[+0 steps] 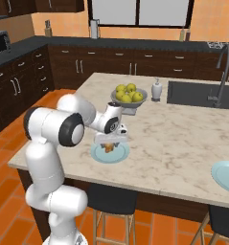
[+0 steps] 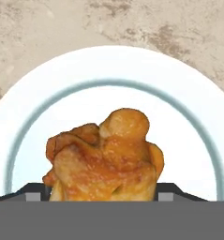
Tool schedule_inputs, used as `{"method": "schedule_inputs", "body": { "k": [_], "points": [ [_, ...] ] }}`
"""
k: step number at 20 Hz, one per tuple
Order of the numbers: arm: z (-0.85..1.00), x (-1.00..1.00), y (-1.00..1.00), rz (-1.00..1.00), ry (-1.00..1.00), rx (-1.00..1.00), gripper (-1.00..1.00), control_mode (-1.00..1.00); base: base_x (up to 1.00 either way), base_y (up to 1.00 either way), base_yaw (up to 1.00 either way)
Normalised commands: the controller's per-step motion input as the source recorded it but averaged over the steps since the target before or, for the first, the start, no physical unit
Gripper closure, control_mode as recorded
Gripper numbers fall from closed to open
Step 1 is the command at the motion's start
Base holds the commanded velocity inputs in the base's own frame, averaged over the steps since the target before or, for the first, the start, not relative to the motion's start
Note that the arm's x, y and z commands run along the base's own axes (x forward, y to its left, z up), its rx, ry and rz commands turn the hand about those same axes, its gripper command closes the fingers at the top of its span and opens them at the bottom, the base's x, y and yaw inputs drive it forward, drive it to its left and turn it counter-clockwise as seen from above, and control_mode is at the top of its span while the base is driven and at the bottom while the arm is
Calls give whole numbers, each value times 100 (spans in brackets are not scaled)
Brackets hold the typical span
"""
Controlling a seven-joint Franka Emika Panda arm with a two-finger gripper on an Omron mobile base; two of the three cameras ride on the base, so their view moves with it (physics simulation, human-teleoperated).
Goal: Pick the chicken drumstick and broccoli from their plates and place them in the bowl. Then put the bowl in the fridge.
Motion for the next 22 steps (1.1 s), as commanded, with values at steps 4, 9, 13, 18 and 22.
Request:
{"method": "schedule_inputs", "body": {
  "k": [4, 9, 13, 18, 22],
  "points": [
    [66, -91, 9, 0, 0, 2, 100, -100, 0, 0, 0],
    [71, -83, 19, 0, -12, 0, 100, -100, 0, 0, 0],
    [81, -77, 32, -2, -6, 0, 100, -100, 0, 0, 0],
    [70, -67, 30, -1, -1, 0, 100, -100, 0, 0, 0],
    [27, -100, 1, 0, -17, 0, 100, -100, 0, 0, 0]
  ]
}}
